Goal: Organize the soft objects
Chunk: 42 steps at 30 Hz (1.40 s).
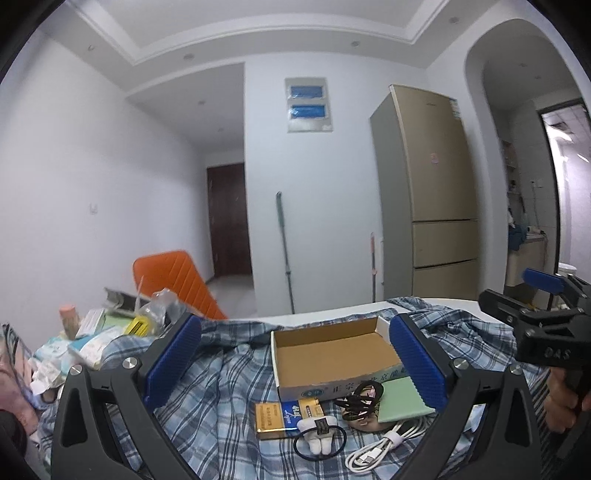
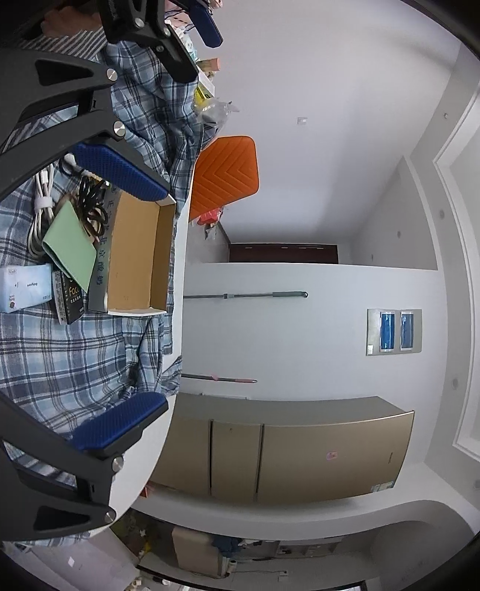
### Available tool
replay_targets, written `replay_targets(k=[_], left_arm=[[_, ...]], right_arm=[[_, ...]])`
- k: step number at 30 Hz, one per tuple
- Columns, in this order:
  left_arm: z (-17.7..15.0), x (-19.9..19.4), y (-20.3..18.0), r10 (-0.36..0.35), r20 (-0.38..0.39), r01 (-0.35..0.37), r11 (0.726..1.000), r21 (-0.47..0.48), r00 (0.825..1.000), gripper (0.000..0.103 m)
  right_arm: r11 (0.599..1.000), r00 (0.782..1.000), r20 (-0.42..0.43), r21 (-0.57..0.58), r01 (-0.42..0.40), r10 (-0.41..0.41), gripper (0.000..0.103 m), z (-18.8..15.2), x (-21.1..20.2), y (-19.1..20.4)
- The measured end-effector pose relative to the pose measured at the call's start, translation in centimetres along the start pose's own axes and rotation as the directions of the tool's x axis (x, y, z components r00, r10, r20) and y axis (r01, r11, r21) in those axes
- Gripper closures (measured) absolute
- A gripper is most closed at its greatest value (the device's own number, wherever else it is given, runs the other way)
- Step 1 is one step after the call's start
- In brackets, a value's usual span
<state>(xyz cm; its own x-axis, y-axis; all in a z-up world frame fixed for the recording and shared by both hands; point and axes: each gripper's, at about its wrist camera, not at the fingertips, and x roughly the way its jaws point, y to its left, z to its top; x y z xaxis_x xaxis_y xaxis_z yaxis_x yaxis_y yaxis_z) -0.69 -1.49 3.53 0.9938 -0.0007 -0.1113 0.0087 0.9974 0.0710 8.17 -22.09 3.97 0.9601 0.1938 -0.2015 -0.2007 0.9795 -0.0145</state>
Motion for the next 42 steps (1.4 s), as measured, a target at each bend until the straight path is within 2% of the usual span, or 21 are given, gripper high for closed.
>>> replay_targets(k=[4, 7, 14, 16, 24, 29, 32, 34, 37, 39, 41, 42], left_arm=[[1.5, 0.3, -0.1, 0.015, -0.059, -0.017, 0.999, -0.043, 0.998, 0.0], [1.4, 0.9, -0.5, -0.002, -0.073, -0.003, 0.998, -0.07, 0.997, 0.0], [-1.3, 2.4, -0.9, 0.035, -0.093, -0.043, 0.996, -0.084, 0.995, 0.0], [-2.0, 3.3, -0.8, 0.029, -0.123, -0.039, 0.996, -0.081, 0.992, 0.0], [-4.6, 5.6, -0.6, 0.022, -0.217, -0.039, 0.996, -0.076, 0.976, 0.0], [-4.8, 5.6, -1.0, 0.018, -0.219, -0.032, 0.998, -0.061, 0.975, 0.0], [-4.8, 5.6, -1.1, 0.017, -0.221, -0.033, 0.997, -0.071, 0.975, 0.0], [-4.8, 5.4, -1.0, 0.018, -0.215, -0.036, 0.996, -0.079, 0.977, 0.0], [-4.6, 5.2, -0.7, 0.011, -0.198, -0.03, 0.995, -0.09, 0.98, 0.0], [-4.6, 5.3, -0.7, 0.011, -0.206, -0.03, 0.995, -0.09, 0.979, 0.0], [-4.5, 5.3, -0.6, 0.011, -0.218, -0.032, 0.995, -0.092, 0.976, 0.0], [-4.5, 5.3, -0.5, 0.013, -0.224, -0.035, 0.995, -0.093, 0.975, 0.0]], right_arm=[[0.999, 1.0, 0.009, 0.038, -0.021, 0.021, 0.0, -0.1, -0.3, -0.4], [1.0, 1.0, -0.009, 0.028, 0.001, -0.001, 0.0, -0.8, 0.6, -0.5], [1.0, 0.997, -0.079, -0.022, -0.007, 0.006, 0.0, -2.5, 2.7, -1.2], [0.999, 0.994, -0.11, -0.027, -0.02, 0.017, 0.0, -3.0, 3.4, -1.2], [0.997, 0.982, -0.177, 0.05, -0.053, 0.061, 0.0, -3.9, 4.8, -2.5], [0.994, 0.974, -0.216, 0.095, -0.044, 0.063, 0.002, -3.7, 5.2, -3.7], [0.992, 0.952, -0.295, 0.117, -0.054, 0.086, 0.008, -3.8, 5.7, -4.3], [0.993, 0.923, -0.375, 0.104, -0.053, 0.089, 0.012, -4.3, 6.3, -4.4], [0.989, 0.866, -0.48, 0.113, -0.097, 0.14, 0.015, -5.8, 7.5, -4.1], [0.98, 0.812, -0.551, 0.145, -0.133, 0.191, 0.022, -7.2, 8.7, -3.9], [0.971, 0.772, -0.592, 0.179, -0.157, 0.234, 0.034, -8.5, 9.7, -3.9], [0.97, 0.756, -0.609, 0.185, -0.161, 0.241, 0.035, -8.9, 10.1, -3.8]])
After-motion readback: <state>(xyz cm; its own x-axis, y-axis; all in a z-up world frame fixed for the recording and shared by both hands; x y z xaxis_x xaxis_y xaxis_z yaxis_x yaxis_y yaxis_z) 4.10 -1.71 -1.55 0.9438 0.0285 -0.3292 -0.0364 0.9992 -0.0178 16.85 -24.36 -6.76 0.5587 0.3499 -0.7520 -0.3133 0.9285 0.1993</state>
